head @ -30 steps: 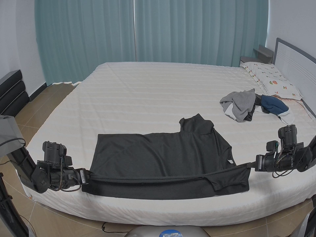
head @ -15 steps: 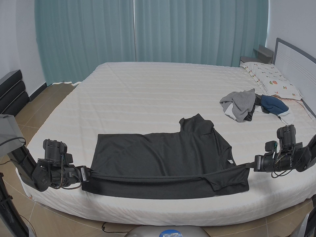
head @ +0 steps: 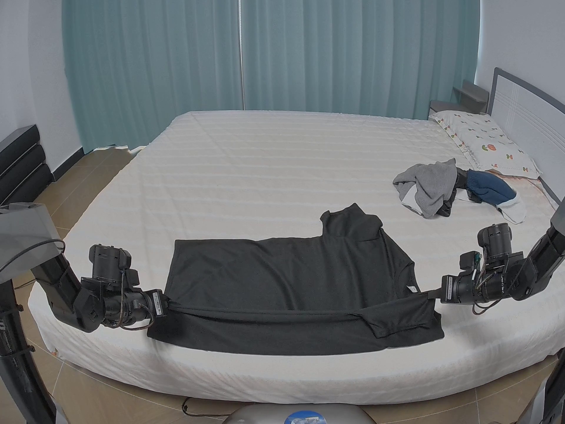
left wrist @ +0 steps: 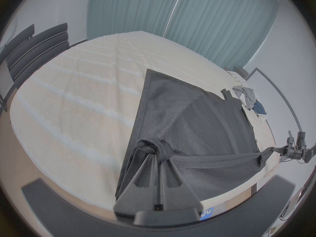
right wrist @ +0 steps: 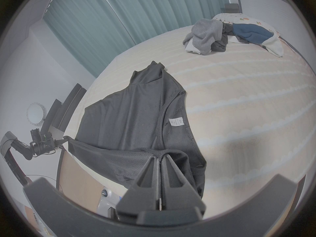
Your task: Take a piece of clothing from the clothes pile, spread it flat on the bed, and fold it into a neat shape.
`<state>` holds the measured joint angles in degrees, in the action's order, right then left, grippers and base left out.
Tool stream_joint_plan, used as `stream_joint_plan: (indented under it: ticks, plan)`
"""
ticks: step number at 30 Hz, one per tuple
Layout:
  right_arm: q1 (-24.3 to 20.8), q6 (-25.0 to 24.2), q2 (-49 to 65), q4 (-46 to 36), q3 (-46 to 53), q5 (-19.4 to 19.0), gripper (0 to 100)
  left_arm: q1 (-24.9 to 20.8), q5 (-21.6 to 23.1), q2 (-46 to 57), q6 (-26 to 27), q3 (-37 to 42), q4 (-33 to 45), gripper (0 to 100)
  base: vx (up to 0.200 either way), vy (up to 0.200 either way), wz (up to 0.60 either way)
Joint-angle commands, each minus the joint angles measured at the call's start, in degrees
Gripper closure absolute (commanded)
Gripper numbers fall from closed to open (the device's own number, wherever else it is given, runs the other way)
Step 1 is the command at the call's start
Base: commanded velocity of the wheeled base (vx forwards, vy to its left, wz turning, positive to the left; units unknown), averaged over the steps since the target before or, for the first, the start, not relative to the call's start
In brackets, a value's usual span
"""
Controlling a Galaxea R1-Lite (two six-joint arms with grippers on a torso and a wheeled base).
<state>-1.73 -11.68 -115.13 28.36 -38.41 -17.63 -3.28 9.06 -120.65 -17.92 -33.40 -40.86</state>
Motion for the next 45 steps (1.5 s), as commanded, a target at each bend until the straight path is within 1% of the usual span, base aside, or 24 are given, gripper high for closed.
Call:
stream_joint_plan:
  ticks: [1, 3, 4, 5, 6, 13, 17, 19, 20, 21, 23, 24, 25, 27, 29, 31, 32, 34, 37, 40, 42, 43, 44, 45]
  plan:
    - [0.1, 0.0, -2.4, 0.1, -1.0, 0.0, 100, -0.3, 0.0, -1.8, 0.0, -1.0, 0.0, 100, 0.0, 0.0, 0.0]
    - [0.2, -0.5, -2.8, 0.2, -1.2, 0.0, 100, -0.3, 0.0, -2.0, 0.0, -1.2, 0.0, 100, 0.0, 0.0, 0.0]
    - [0.1, -1.0, -3.2, 0.2, -1.5, 0.0, 100, -0.3, 0.0, -2.1, 0.0, -1.4, 0.0, 0, 0.0, 0.0, 0.0]
    - [0.1, -1.5, -3.3, 0.2, -1.8, 0.0, 100, -0.3, 0.0, -2.4, 0.0, -1.7, 0.0, 0, 0.0, 0.0, 0.0]
    - [0.1, -1.8, -3.5, 0.2, -1.8, 0.0, 0, -0.3, 0.0, -2.4, 0.0, -1.8, 0.0, 0, 0.0, 0.0, 0.0]
    - [0.1, -6.1, -3.3, 0.3, -2.2, -0.1, 0, -0.1, -0.1, -2.0, -2.3, -2.3, -0.2, 0, 0.0, 0.0, 0.0]
    - [-0.2, -10.9, 0.0, 0.3, -1.3, -0.2, 0, 0.1, 0.0, -1.0, -2.9, -1.9, -0.3, 0, 0.0, 0.0, 0.0]
    - [-1.0, -14.6, 2.3, 0.3, 0.1, -0.3, 0, 0.2, 0.0, 0.7, -4.8, -1.4, -0.2, 0, 0.0, 0.0, 0.0]
    - [-1.2, -15.0, 2.4, 0.3, 0.3, -0.3, 0, 0.2, 0.0, 0.8, -4.9, -1.4, -0.2, 0, 0.0, 0.0, 0.0]
    - [-2.8, -19.6, 4.1, 0.3, 2.2, -0.4, 0, 0.4, 0.3, 2.7, -7.4, -0.4, -0.3, 0, 0.0, 0.0, 0.0]
    - [-4.5, -24.4, 5.1, 0.4, 4.0, -0.2, 0, 0.5, 1.0, 4.5, -9.5, 0.8, -0.4, 0, 0.0, 0.0, 0.0]
    - [-4.9, -25.6, 5.2, 0.4, 4.5, -0.1, 0, 0.5, 1.1, 5.0, -10.0, 1.1, -0.4, 0, 0.0, 0.0, 0.0]
    - [-6.1, -29.7, 5.5, 0.4, 5.9, -0.1, 0, 0.5, 1.8, 6.4, -11.9, 2.6, -0.4, 0, 0.0, 0.0, 0.0]
    - [-7.1, -32.5, 5.5, 0.4, 7.4, 0.0, 0, 0.5, 2.8, 7.7, -13.8, 4.4, -0.4, 0, 0.0, 0.0, 0.0]
    - [-7.3, -33.3, 5.4, 0.4, 7.8, 0.0, 0, 0.5, 3.0, 8.2, -14.7, 5.1, -0.2, 0, 0.0, 0.0, 0.0]
    - [-7.6, -34.6, 4.9, 1.4, 8.7, 0.0, 0, 0.4, 3.8, 8.7, -17.9, 7.8, -0.4, 0, 0.0, 0.0, 0.0]
    - [-8.8, -36.8, 4.5, 3.5, 9.7, 0.0, 0, 0.4, 5.1, 8.5, -20.8, 9.4, -0.4, 0, 0.0, 0.0, 0.0]
    - [-9.9, -38.1, 4.4, 4.9, 10.7, 0.0, 0, 0.4, 6.9, 8.2, -23.1, 10.2, -0.6, 0, 0.0, 0.0, 0.0]
    - [-11.0, -38.4, 3.3, 6.4, 11.4, 0.0, 0, 0.4, 10.5, 8.1, -25.2, 10.9, -0.6, 0, 0.0, 0.0, 0.0]
    - [-11.8, -38.7, 1.8, 7.6, 11.4, 0.6, 0, 0.1, 12.3, 7.9, -27.5, 11.0, -0.7, 0, 0.0, 0.0, 0.0]
    - [-12.1, -39.0, 1.0, 7.9, 11.4, 1.5, 0, 0.0, 12.9, 7.8, -28.9, 11.0, -0.7, 0, 0.0, 0.0, 0.0]
    - [-12.6, -41.0, 0.2, 8.6, 11.2, 3.2, 0, 0.2, 13.8, 7.8, -30.5, 11.1, -0.7, 0, 0.0, 0.0, 0.0]
    - [-12.8, -41.7, 0.0, 9.0, 11.0, 3.7, 0, 0.3, 14.1, 7.7, -30.8, 11.1, -0.7, 0, 0.0, 0.0, 0.0]
    - [-13.1, -44.0, -0.8, 10.7, 10.8, 4.8, 0, 0.5, 15.1, 7.4, -31.6, 11.2, -0.7, 0, 0.0, 0.0, 0.0]
